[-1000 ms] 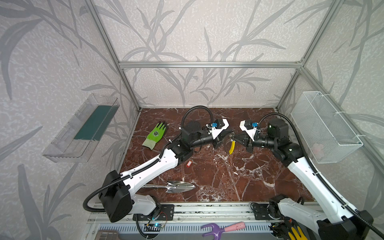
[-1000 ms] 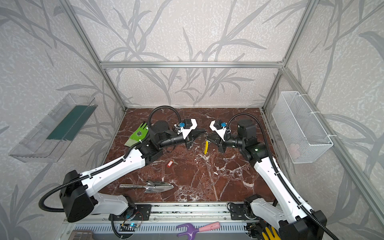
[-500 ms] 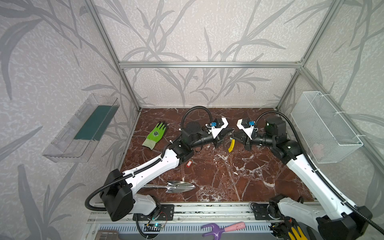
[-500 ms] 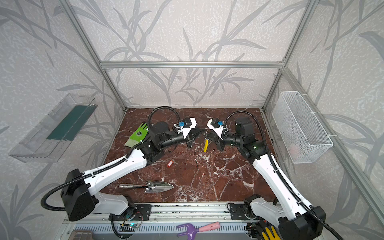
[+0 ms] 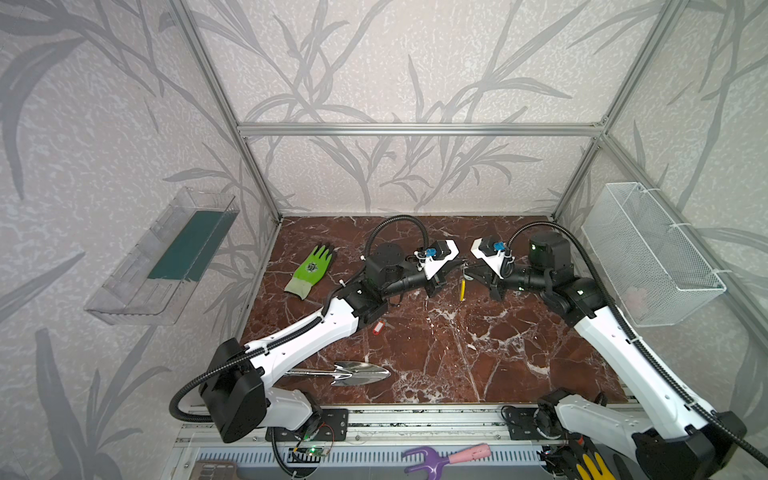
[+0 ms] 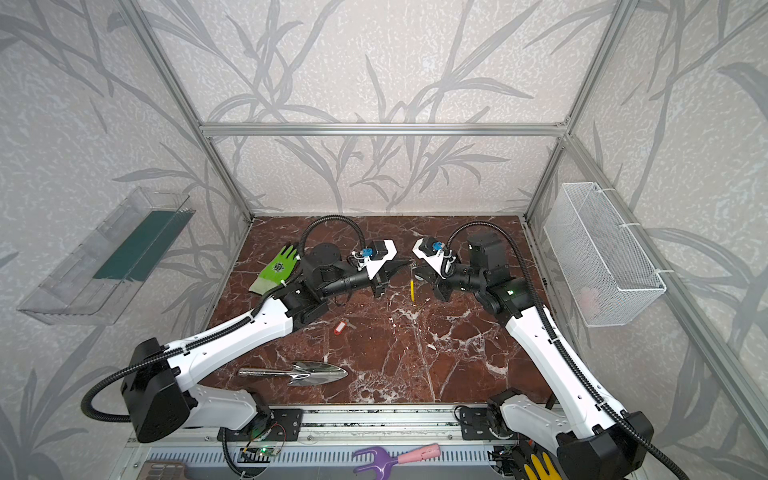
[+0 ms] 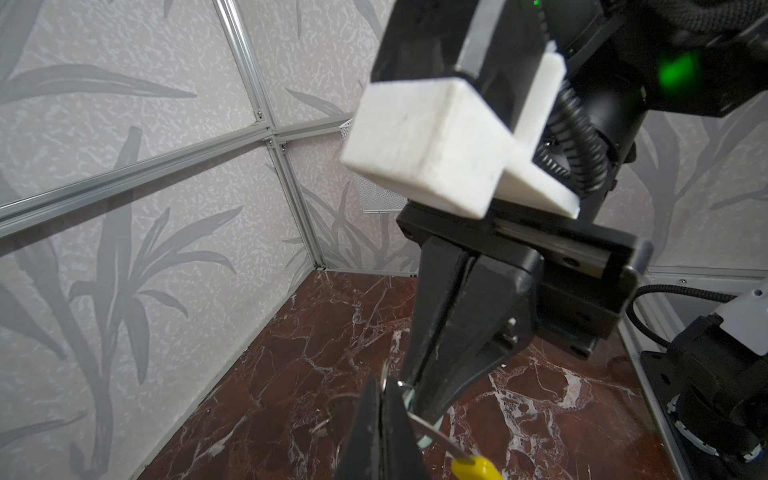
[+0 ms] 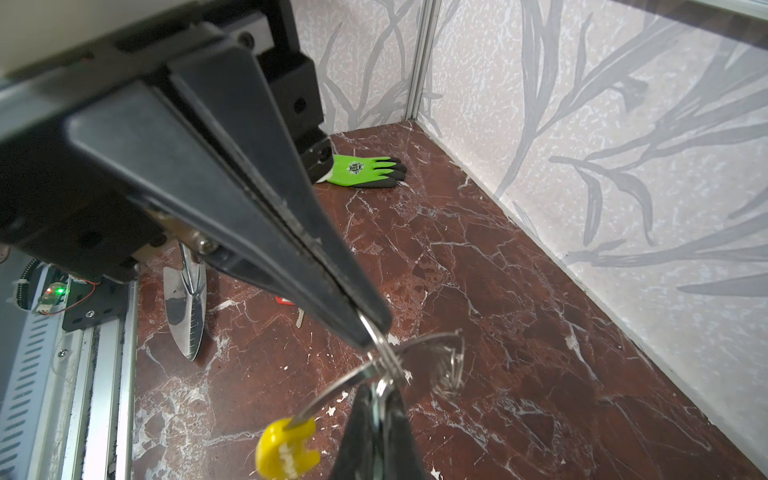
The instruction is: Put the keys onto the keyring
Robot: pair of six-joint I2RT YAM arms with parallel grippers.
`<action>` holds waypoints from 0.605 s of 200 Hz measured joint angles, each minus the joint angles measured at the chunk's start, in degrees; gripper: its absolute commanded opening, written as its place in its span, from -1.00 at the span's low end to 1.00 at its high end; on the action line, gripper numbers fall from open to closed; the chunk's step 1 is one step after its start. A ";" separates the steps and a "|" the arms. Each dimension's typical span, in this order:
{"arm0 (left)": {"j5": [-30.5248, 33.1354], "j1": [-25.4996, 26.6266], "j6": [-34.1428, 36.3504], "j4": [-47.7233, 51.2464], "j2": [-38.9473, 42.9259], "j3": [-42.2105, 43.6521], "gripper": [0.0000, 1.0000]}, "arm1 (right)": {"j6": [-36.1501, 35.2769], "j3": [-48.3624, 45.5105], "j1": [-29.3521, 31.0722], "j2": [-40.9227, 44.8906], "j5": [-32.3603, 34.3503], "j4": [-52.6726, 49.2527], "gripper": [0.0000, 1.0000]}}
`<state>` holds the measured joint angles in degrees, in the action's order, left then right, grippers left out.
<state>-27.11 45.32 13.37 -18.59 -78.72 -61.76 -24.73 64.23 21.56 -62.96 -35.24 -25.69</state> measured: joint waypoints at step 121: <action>0.09 -0.02 5.16 10.32 0.26 -3.19 -1.00 | -5.03 -0.22 1.18 2.19 4.94 -0.74 -1.00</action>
<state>-27.03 45.30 18.52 -8.27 -78.46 -64.95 -29.76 64.01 22.74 -60.77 -30.30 -26.44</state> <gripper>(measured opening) 0.048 0.060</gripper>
